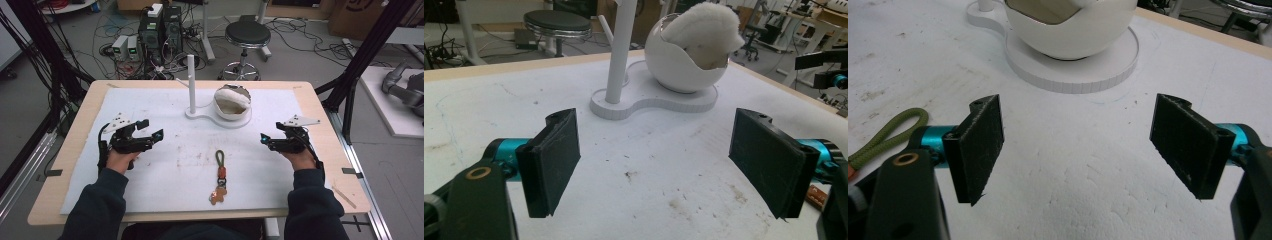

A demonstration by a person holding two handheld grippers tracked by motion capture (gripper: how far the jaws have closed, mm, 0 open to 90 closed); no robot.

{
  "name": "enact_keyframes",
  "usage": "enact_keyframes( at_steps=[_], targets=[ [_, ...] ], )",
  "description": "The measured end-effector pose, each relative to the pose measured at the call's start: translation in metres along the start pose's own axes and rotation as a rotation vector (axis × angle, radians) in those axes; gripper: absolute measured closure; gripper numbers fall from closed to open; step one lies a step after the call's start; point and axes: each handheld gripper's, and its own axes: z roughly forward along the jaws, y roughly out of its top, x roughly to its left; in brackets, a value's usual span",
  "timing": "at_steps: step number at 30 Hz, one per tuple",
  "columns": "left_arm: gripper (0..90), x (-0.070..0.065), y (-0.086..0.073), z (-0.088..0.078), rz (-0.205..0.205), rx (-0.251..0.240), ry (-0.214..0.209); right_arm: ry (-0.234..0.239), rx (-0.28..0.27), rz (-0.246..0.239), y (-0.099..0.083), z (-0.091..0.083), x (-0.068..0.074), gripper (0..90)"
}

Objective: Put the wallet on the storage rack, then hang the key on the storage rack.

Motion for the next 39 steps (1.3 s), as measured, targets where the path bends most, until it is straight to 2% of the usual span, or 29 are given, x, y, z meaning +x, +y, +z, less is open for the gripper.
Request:
enact_keyframes(
  at_steps=[9,13,14,16,20,22,24,30,39],
  targets=[
    [20.1,0.001,0.000,0.001,-0.007,0.000,0.001,0.002,-0.015,-0.010,0.000,-0.005,0.004,21.9],
    [20.1,0.003,-0.001,0.001,-0.018,0.002,0.002,0.041,0.009,0.039,-0.001,-0.002,0.006,24.8],
    [20.1,0.004,-0.001,0.001,-0.020,0.007,0.001,0.044,0.018,0.039,-0.002,0.000,0.007,25.1],
    [20.2,0.005,-0.001,0.001,-0.024,0.004,0.004,0.061,0.027,0.037,-0.003,0.003,0.012,31.8],
    [20.2,0.005,-0.001,-0.002,-0.023,0.003,0.010,0.106,0.037,0.033,-0.005,0.010,0.021,35.5],
    [21.0,0.005,-0.001,-0.004,-0.011,-0.001,0.027,0.138,0.048,0.020,-0.006,0.013,0.026,40.2],
    [21.1,0.005,-0.001,-0.006,-0.013,-0.010,0.037,0.152,0.055,0.001,-0.006,0.017,0.032,41.2],
    [21.1,0.009,-0.002,-0.009,-0.023,-0.009,0.057,0.196,0.037,-0.011,-0.004,0.022,0.054,41.2],
    [21.1,0.011,-0.005,-0.006,-0.030,0.012,0.054,0.251,0.086,-0.017,-0.004,0.040,0.084,39.6]
  ],
)
